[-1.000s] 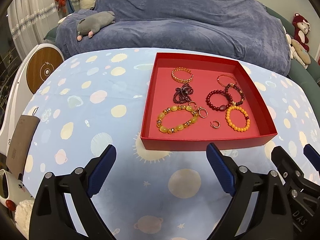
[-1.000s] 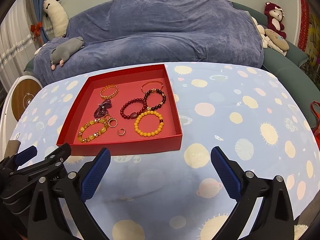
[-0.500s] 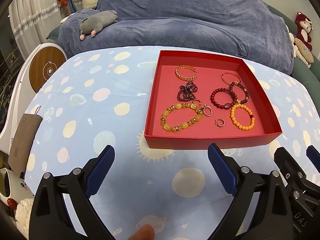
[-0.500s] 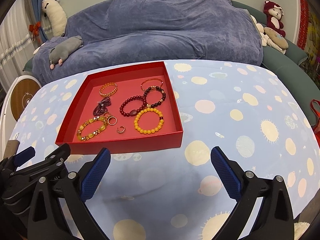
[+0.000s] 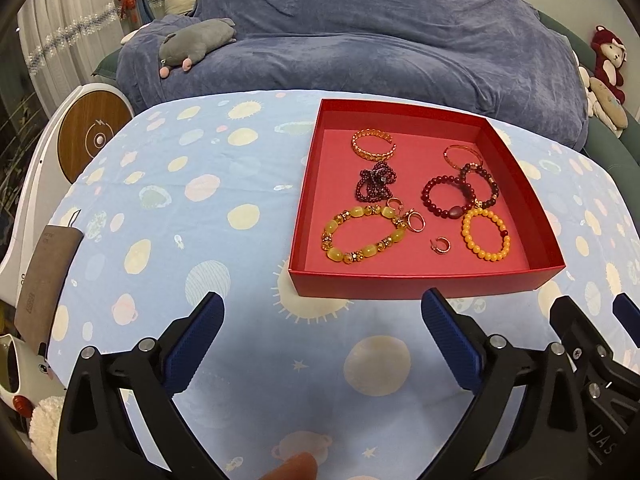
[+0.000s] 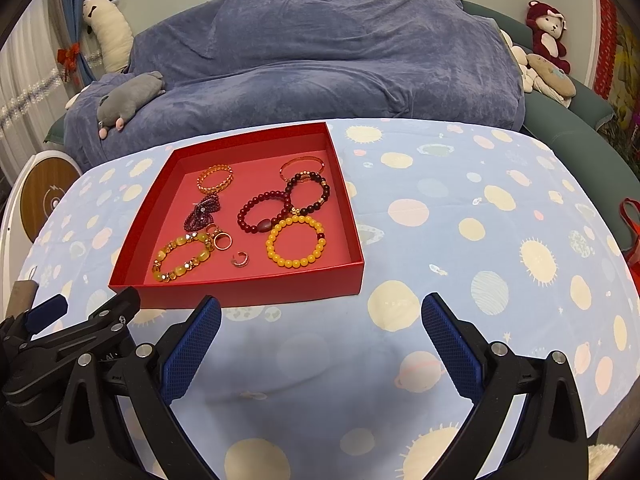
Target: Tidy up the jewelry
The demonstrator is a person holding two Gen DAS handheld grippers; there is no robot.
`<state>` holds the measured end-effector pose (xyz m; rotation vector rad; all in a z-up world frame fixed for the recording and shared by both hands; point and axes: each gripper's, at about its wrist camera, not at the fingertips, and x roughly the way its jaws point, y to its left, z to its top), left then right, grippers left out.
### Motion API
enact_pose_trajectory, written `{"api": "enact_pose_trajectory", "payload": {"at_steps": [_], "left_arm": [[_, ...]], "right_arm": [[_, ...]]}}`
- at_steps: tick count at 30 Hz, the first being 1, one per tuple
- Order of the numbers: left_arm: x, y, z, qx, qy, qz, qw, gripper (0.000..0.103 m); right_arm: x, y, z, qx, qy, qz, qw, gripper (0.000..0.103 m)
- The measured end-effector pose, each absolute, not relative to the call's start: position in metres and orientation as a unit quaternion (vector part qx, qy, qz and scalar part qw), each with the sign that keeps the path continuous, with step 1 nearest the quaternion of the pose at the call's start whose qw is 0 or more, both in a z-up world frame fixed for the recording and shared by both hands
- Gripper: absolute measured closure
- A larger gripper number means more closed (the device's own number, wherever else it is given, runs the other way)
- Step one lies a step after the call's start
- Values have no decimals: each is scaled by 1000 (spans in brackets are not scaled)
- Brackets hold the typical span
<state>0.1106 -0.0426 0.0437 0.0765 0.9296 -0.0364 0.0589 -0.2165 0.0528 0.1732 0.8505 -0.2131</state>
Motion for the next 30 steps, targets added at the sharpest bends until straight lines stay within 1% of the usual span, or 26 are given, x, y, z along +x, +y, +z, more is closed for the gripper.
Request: {"api": "enact_pose_trajectory", "payload": {"at_steps": [30], "left_arm": [[114, -43, 40, 39, 451, -16, 892, 7]], "right_arm": [[60, -220, 51, 82, 410, -103, 903, 6]]}}
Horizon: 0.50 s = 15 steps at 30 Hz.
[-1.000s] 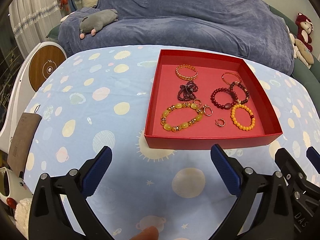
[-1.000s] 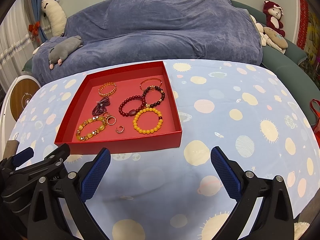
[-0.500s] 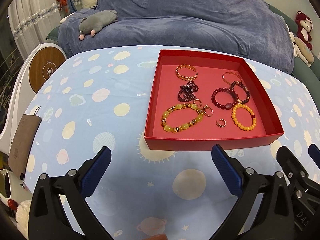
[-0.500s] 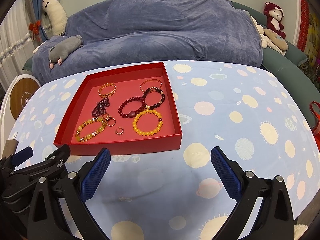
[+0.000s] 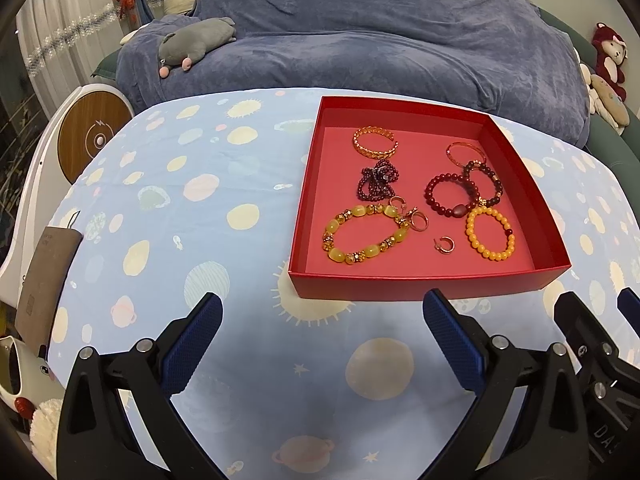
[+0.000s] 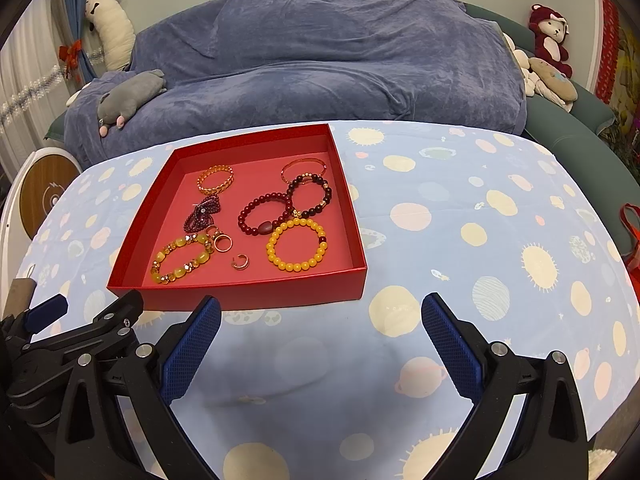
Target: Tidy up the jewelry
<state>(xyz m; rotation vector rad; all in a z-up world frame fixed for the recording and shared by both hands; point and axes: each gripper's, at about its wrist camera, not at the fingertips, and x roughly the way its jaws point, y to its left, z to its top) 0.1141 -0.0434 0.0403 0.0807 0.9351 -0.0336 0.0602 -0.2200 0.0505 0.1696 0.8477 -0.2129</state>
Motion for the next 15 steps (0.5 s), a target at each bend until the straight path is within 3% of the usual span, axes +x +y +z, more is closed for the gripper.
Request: {"api": "enact_pose_trajectory", "payload": {"at_steps": [15], "left_arm": [[113, -42, 42, 41, 445, -14, 895, 7]], "right_arm": [[61, -220, 51, 82, 411, -103, 902, 6]]}}
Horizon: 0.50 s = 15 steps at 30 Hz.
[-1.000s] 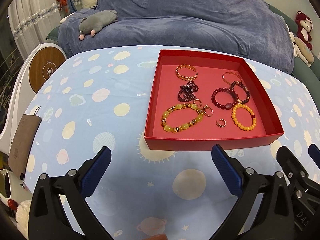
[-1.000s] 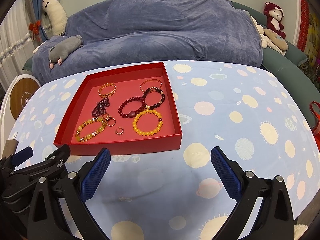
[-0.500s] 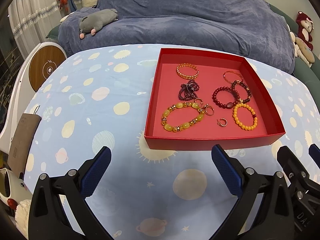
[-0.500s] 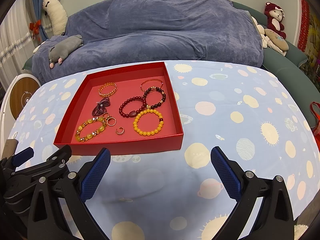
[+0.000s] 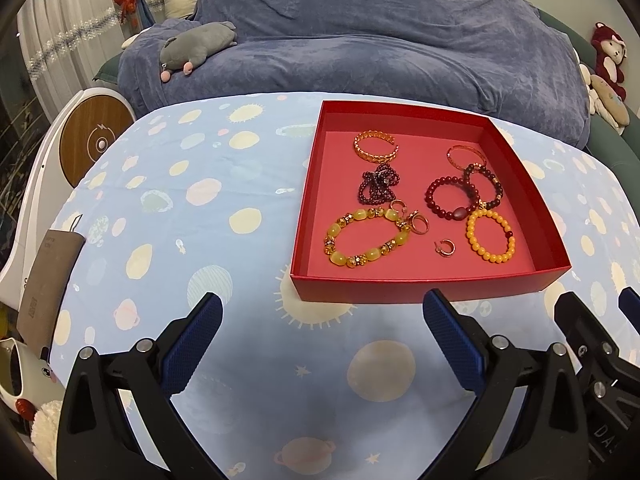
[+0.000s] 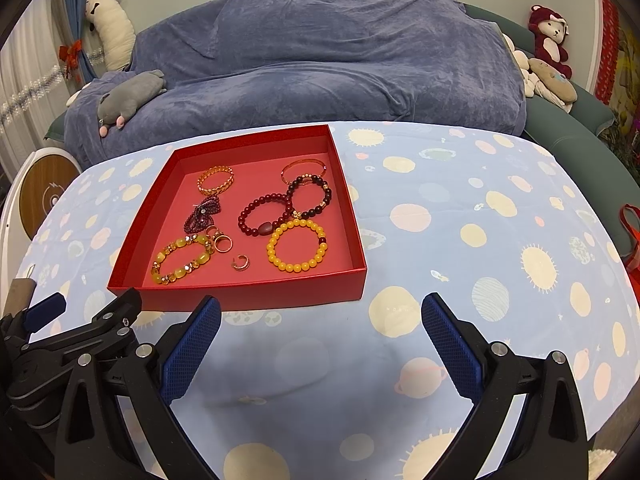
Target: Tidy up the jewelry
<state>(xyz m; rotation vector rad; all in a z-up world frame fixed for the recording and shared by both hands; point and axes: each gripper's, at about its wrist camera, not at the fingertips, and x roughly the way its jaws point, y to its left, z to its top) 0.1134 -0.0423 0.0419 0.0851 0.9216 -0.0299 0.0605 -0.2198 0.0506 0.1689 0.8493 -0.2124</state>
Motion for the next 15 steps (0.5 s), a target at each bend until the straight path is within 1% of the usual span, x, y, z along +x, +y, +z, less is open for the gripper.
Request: {"api": "enact_pose_trajectory", "payload": {"at_steps": [15], "left_arm": [[113, -46, 45, 43, 439, -15, 897, 7]], "right_arm": [[64, -221, 53, 80, 409, -104, 903, 6]]}}
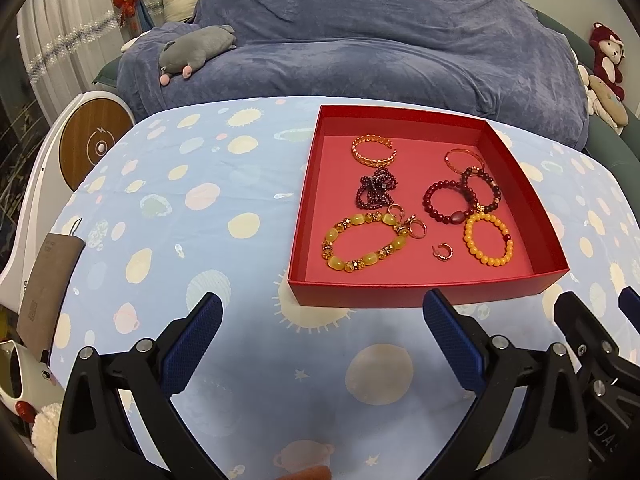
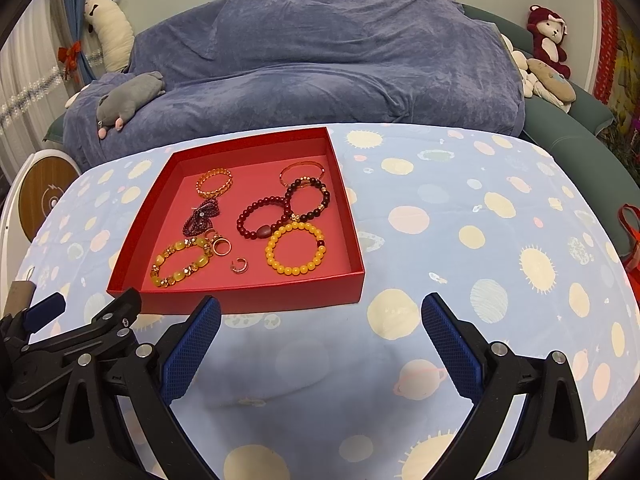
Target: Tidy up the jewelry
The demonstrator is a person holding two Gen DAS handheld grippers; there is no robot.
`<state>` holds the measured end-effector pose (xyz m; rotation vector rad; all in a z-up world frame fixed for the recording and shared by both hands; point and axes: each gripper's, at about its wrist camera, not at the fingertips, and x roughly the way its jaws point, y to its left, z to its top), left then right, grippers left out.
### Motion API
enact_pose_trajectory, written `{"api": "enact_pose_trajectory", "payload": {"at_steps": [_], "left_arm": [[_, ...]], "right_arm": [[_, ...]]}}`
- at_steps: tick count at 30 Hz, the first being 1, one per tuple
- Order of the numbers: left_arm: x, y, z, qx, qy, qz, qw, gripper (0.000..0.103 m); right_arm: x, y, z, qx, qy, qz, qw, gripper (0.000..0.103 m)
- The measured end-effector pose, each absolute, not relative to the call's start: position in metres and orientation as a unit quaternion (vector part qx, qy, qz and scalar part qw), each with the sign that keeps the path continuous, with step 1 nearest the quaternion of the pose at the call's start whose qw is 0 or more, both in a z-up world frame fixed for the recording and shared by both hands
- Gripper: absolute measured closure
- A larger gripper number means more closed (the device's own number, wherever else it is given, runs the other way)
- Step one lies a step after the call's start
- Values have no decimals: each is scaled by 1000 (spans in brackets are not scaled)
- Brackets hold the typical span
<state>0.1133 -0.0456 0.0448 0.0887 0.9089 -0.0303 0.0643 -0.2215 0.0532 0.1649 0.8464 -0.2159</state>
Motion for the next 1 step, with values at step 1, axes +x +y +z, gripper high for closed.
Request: {"api": "enact_pose_trajectory", "payload": {"at_steps": [1], "left_arm": [[114, -46, 45, 43, 439, -15, 897, 7]], "right_arm": [[64, -221, 53, 79, 410, -105, 903, 6]]}}
